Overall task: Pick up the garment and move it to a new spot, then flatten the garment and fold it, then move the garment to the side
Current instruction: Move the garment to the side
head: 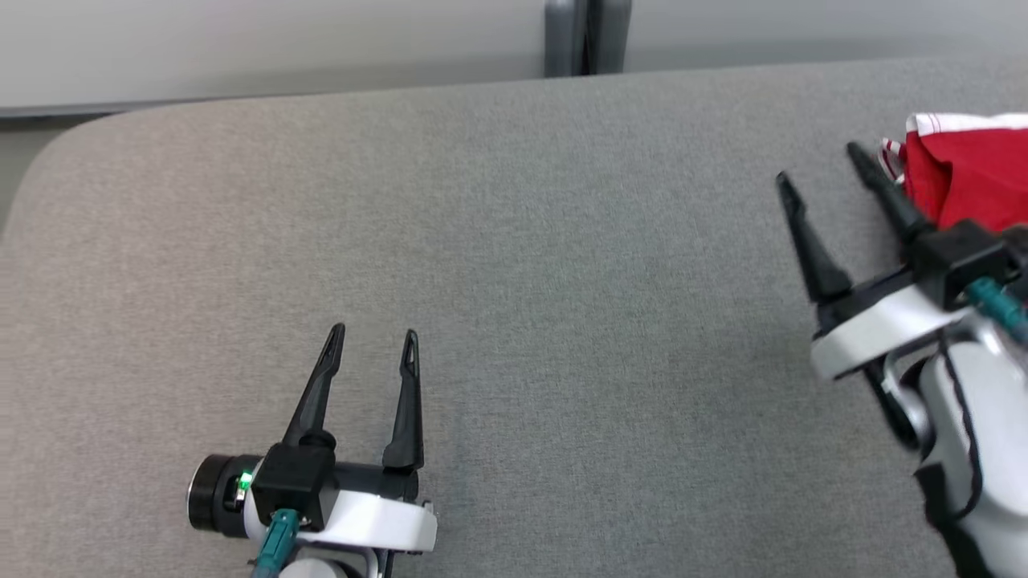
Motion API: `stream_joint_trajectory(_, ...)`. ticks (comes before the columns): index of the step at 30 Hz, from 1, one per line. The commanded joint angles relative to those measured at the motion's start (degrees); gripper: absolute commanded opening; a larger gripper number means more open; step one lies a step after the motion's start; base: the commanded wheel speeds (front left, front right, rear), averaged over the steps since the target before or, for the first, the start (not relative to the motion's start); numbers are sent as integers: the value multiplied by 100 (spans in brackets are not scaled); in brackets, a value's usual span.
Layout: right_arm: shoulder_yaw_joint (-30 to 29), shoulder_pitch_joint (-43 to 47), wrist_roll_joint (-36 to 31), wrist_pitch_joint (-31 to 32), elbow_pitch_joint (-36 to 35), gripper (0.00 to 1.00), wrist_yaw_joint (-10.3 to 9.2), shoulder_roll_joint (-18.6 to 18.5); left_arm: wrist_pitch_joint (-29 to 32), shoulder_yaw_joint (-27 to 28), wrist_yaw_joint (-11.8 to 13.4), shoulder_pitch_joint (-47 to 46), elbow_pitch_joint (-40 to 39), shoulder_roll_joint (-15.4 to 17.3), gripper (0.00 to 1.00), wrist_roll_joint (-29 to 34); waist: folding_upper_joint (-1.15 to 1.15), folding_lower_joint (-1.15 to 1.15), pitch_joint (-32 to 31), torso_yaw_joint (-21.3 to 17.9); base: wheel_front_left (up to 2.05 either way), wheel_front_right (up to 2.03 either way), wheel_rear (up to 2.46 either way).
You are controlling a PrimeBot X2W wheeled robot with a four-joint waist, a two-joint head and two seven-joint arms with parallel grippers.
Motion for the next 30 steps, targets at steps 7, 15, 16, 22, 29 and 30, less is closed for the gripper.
stream_joint_trajectory(7, -181, 1197, 16, -6, -921, 100, -3, 465, -20, 206, 135, 437, -219, 4, 100, -41, 0, 0, -546, 287, 0, 0, 0)
stream_joint_trajectory(15, -547, 2382, -3, -7, -1737, 100, -3, 814, -20, 318, 91, 887, -340, -1, 100, 93, 0, 0, -961, 419, 0, 0, 0)
stream_joint_trajectory(16, -627, 2534, -32, -7, -1789, 100, -3, 852, -20, 346, 77, 943, -342, 2, 100, 59, 0, 0, -1007, 426, 0, 0, 0)
stream_joint_trajectory(22, -1090, 3225, -94, -7, -1954, 100, -3, 1163, -20, 464, 45, 1241, -449, -1, 100, 35, 0, 0, -1221, 429, 0, 0, 0)
stream_joint_trajectory(29, -1196, 3541, -173, -7, -2018, 100, -3, 1280, -20, 563, 53, 1369, -599, -3, 100, 125, 0, 0, -1288, 347, 0, 0, 0)
stream_joint_trajectory(30, -1220, 3559, -187, -7, -2019, 100, -3, 1287, -20, 574, 36, 1369, -615, -4, 100, 149, 0, 0, -1293, 330, 0, 0, 0)
